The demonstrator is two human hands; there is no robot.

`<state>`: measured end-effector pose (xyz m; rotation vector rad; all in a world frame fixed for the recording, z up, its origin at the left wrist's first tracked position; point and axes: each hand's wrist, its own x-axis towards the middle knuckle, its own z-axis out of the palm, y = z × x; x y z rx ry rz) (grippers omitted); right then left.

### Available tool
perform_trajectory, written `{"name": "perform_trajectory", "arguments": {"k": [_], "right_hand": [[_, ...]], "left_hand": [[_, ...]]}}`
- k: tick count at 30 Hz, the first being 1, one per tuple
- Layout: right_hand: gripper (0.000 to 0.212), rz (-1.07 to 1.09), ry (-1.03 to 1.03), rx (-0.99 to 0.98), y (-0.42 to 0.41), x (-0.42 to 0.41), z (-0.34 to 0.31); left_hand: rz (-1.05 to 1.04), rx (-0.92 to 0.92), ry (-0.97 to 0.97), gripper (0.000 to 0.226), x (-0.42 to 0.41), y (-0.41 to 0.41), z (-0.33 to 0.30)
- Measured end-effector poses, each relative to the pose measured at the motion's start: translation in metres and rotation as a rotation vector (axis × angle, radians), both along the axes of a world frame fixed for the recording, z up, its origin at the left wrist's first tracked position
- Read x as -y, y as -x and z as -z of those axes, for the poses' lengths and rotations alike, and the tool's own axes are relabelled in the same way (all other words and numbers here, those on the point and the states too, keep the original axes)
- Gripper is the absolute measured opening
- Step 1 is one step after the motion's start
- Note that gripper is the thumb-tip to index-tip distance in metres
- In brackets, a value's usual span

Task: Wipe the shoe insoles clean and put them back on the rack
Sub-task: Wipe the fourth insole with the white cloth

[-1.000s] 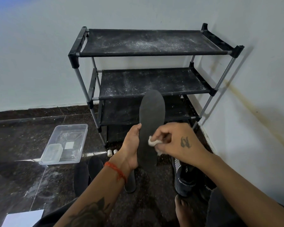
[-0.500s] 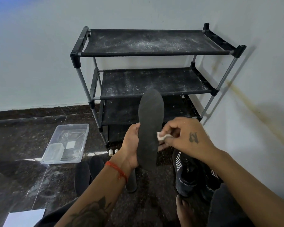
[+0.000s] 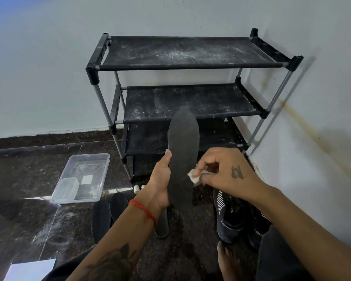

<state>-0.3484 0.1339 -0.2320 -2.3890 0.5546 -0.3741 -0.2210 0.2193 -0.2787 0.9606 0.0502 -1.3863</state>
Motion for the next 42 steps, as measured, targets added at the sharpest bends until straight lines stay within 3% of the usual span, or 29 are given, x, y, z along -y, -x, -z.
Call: {"name": "perform_trajectory", "arguments": {"k": [2,5,8,10,13,15,18,20,23,26,30,33,36,38,42], "right_hand": [[0.025,-0.102,-0.285,0.026,-0.002,-0.006,-0.005],[0.023,-0.35,-0.421,-0.194,-0.004,-0.022,-0.008],[0.023,-0.388,-0.302,-0.326,-0.002,-0.016,-0.003],[0.021,-0.259,-0.116,-0.368,0.002,-0.002,0.0],[0.011,0.067,0.089,-0.225,0.007,0.015,-0.001],[0.013,0.161,-0.044,0.008,0.007,0.014,-0.002],[0.021,-0.059,-0.378,0.048,-0.002,-0.008,-0.006],[0.017,-0.234,-0.416,-0.034,-0.008,-0.027,-0.002],[0.012,-0.226,-0.316,-0.019,-0.013,-0.033,0.005],[0.011,-0.153,-0.039,-0.044,-0.011,-0.019,0.01],[0.015,0.162,0.261,-0.01,-0.005,0.005,0.014],[0.018,0.256,0.126,0.176,-0.004,0.008,0.008],[0.018,0.026,-0.127,0.118,-0.01,-0.011,0.009],[0.014,-0.089,-0.087,0.039,-0.014,-0.022,0.018],[0.011,-0.094,0.087,0.003,-0.016,-0.018,0.023]], "left_hand": [[-0.001,-0.004,-0.001,0.061,-0.001,0.0,-0.001],[0.007,-0.025,-0.019,0.064,-0.002,0.001,0.0],[0.027,-0.037,-0.018,0.067,-0.003,0.001,-0.001],[0.03,-0.033,0.0,0.066,-0.001,0.001,-0.002],[-0.015,-0.053,0.037,0.059,0.001,0.002,-0.005],[-0.014,-0.057,0.068,0.054,0.001,0.003,-0.007],[-0.007,-0.05,0.076,0.053,0.0,0.003,-0.004],[-0.034,-0.041,0.066,0.053,0.001,0.002,-0.001],[-0.042,-0.028,0.035,0.058,0.0,0.0,0.005],[0.024,0.016,0.035,0.064,-0.002,0.0,0.007],[0.067,-0.012,0.09,0.068,0.0,0.002,0.005],[0.058,-0.042,0.112,0.066,0.0,0.003,0.002],[0.026,-0.004,0.094,0.054,-0.002,0.002,0.002],[0.006,0.025,0.059,0.049,-0.002,0.0,0.004],[0.028,0.108,0.007,0.051,-0.001,0.001,0.007]]}}
